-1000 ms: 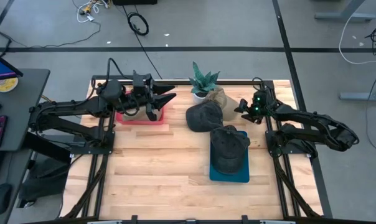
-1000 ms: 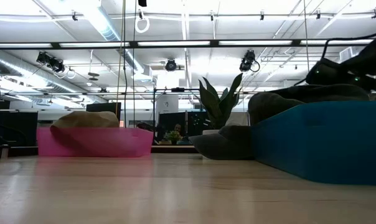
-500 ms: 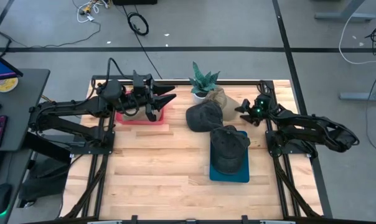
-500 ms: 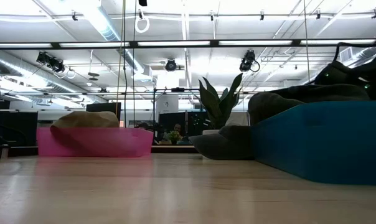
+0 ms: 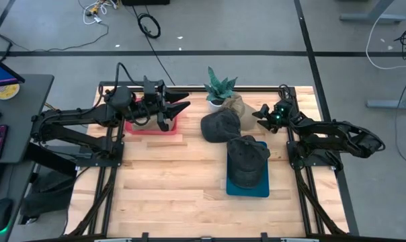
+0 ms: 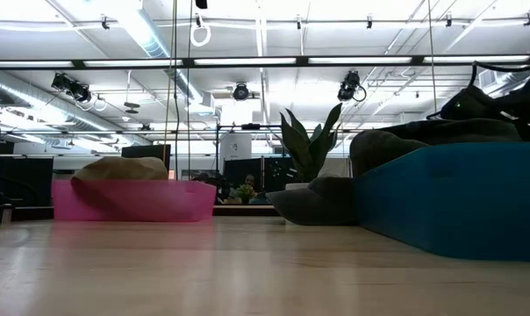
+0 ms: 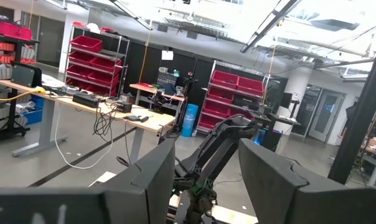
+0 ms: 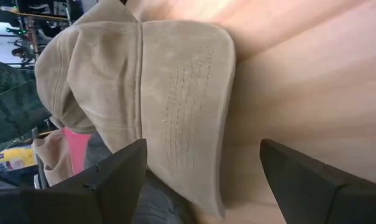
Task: Pick & Place hat
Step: Put the brown cap into the pink bin
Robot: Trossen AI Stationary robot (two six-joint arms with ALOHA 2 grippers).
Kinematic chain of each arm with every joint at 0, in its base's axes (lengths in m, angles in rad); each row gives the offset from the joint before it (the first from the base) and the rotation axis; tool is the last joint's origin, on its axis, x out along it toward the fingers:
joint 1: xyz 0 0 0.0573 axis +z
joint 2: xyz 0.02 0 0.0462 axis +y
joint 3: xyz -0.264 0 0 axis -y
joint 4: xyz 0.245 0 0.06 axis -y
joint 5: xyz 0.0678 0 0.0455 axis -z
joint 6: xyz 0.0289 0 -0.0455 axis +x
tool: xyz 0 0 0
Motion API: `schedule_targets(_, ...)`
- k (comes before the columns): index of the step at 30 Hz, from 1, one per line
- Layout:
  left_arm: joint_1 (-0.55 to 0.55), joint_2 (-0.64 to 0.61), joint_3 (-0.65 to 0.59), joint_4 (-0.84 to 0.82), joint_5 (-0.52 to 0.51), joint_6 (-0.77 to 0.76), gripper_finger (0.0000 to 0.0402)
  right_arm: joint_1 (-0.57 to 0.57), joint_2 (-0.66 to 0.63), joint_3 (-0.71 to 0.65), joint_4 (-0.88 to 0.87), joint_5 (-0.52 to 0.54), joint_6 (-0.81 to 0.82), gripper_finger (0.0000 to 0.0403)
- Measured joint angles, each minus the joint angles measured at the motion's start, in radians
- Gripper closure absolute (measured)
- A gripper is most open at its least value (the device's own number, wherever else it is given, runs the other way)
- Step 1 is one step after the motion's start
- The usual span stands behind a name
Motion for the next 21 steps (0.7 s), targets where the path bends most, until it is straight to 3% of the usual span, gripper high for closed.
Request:
schedule_targets(5,0.0,0.0,0.0,0.0,0.0,-0.001,0.022,0.0,0.054,0.0,0.048,-0.019,0.012,0.0096)
schedule_targets(9,0.0,0.0,0.0,0.0,0.0,-0.001,0.022,0.003,0.085,0.0,0.132,-0.034,0.022,0.013)
schedule_targets(13,0.0,0.0,0.0,0.0,0.0,-0.001,0.022,0.003,0.097,0.001,0.184,-0.03,0.031,0.02)
schedule_targets(21,0.0,0.0,0.0,0.0,0.0,-0.001,0.022,0.003,0.097,0.004,0.209,-0.035,0.006,0.038)
